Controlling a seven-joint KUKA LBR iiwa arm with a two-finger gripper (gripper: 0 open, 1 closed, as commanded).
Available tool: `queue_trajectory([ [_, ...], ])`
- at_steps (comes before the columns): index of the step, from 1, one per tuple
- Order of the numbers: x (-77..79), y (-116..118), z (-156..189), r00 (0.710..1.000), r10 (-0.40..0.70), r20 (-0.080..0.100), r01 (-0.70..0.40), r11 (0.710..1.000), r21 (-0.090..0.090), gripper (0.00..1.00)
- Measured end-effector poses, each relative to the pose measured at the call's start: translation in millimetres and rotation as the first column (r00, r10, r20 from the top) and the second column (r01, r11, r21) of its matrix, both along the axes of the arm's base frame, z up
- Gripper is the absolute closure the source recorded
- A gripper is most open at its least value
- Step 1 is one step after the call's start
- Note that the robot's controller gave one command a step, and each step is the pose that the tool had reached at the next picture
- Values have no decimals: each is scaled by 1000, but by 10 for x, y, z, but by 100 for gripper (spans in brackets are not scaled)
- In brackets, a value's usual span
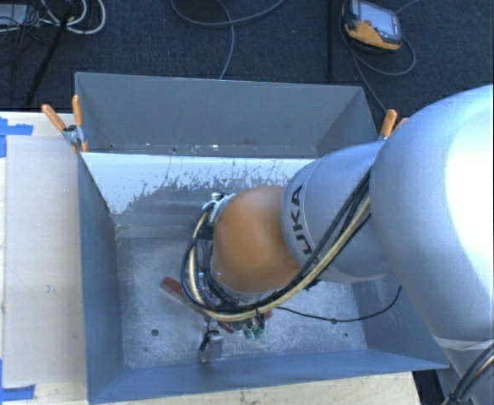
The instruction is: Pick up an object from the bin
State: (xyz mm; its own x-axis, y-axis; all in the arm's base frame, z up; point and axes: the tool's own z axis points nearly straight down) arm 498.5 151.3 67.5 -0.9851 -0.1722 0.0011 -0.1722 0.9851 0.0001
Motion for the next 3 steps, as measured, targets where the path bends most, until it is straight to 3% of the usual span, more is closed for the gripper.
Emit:
queue_trajectory([
  [1,561,-176,26,998,-70,5,70,998,0,0],
  [2,543,-173,21,997,-73,1,73,997,0,100],
  [3,284,-740,351,977,215,0,-215,977,-1,100],
])
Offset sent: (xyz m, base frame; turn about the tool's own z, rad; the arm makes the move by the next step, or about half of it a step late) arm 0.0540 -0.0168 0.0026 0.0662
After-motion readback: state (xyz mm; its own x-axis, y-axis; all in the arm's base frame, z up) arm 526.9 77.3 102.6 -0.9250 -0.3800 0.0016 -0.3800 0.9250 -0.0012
